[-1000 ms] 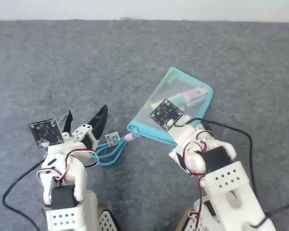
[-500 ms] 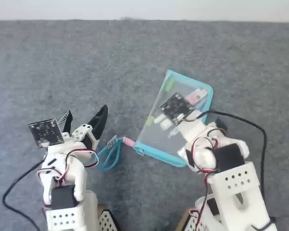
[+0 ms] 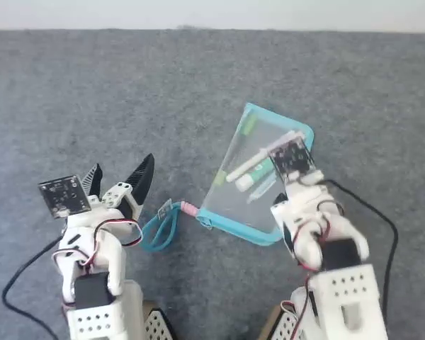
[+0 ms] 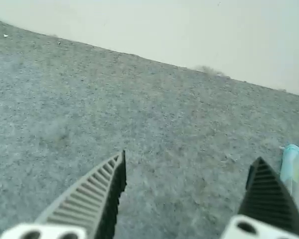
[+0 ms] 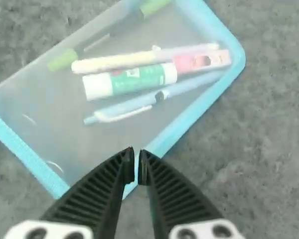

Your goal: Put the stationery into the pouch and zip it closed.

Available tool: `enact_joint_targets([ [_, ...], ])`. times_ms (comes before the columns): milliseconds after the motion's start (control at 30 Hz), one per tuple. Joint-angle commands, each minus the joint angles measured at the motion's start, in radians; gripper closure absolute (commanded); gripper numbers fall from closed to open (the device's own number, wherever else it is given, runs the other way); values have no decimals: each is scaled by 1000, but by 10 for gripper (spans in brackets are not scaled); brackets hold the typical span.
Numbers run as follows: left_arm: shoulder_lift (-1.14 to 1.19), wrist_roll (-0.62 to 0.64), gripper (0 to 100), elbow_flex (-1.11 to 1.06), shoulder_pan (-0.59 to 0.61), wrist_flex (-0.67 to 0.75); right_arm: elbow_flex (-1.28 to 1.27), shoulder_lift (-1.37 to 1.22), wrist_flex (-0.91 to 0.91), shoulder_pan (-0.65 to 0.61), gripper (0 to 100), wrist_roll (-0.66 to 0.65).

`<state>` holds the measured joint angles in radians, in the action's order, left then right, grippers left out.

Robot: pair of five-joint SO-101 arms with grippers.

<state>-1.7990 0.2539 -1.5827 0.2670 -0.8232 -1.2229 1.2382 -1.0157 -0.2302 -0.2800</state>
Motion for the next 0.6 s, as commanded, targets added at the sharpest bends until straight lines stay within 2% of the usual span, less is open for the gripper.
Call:
enact_joint_targets([
  [0,-23,-32,639,-8,-17,61,-78,194,24,16,983,17],
  [133,-21,-32,639,-102,-81,166,-158,390,-54,18,983,17],
  [267,-15,-31,639,-99,-92,155,-224,568,-116,42,983,-37],
  [567,-15,-31,639,-101,-91,-115,-365,576,-107,145,983,-160],
])
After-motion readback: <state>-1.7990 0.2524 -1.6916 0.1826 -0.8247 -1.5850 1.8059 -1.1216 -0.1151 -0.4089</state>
